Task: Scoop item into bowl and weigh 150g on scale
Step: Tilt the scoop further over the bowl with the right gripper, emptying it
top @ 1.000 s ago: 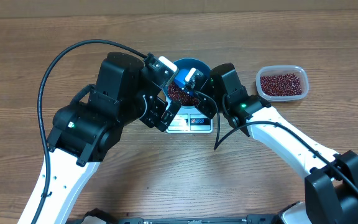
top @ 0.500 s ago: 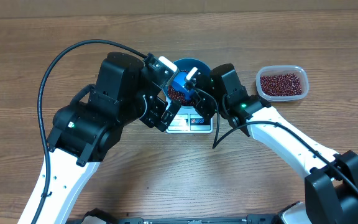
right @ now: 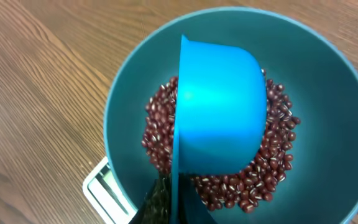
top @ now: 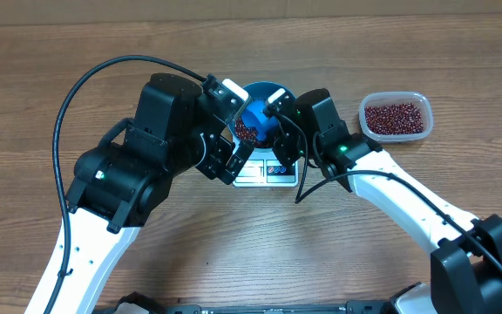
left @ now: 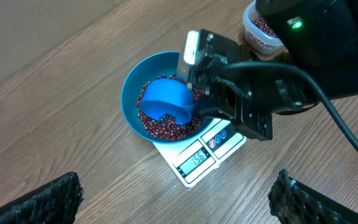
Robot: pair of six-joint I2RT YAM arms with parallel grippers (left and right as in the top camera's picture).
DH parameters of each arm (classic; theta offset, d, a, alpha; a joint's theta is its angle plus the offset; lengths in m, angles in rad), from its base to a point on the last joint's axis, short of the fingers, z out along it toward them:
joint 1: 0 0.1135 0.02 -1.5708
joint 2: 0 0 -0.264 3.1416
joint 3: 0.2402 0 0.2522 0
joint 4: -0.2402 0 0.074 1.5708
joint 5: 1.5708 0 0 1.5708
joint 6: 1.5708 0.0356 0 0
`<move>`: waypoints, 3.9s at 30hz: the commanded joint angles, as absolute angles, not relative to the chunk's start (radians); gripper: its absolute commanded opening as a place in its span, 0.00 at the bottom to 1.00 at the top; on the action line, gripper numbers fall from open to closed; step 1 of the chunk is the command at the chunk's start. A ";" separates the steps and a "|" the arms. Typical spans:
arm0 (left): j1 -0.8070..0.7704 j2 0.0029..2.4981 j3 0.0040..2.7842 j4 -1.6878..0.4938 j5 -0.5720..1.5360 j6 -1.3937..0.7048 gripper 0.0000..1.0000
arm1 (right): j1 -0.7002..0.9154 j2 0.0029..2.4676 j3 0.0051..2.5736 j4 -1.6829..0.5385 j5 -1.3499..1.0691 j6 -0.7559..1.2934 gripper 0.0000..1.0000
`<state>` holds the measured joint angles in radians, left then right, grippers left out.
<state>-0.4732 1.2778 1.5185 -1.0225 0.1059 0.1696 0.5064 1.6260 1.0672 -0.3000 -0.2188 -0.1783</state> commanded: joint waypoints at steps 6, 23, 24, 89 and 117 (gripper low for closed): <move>-0.472 1.283 1.540 -1.021 0.123 0.159 0.99 | 0.493 1.562 1.095 -0.269 -0.268 -0.084 0.04; -0.472 1.283 1.540 -1.021 0.123 0.160 1.00 | 0.363 1.547 1.095 -0.255 -0.428 0.026 0.04; -0.472 1.283 1.540 -1.021 0.123 0.160 0.99 | 0.363 1.542 1.095 -0.255 -0.428 0.026 0.04; -0.472 1.283 1.540 -1.021 0.124 0.159 1.00 | 0.364 1.459 1.095 -0.350 -0.289 -0.380 0.04; -0.471 1.283 1.540 -1.021 0.123 0.160 0.99 | 0.393 1.459 1.095 -0.316 -0.290 -0.360 0.04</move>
